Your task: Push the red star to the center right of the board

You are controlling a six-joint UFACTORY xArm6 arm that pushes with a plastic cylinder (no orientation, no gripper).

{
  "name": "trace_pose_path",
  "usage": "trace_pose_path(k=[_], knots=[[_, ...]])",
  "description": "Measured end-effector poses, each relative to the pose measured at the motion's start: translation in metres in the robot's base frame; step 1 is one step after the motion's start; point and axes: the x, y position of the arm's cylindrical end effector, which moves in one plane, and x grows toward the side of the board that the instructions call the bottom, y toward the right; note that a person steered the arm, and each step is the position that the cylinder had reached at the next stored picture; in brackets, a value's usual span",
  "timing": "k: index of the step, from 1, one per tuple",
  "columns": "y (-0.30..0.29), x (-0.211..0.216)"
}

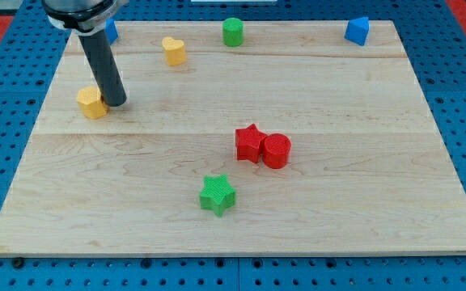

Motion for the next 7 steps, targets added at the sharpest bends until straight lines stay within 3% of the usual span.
trace_pose_path(k=[5,7], knots=[[-0.025,0.003],[0.073,0.012]])
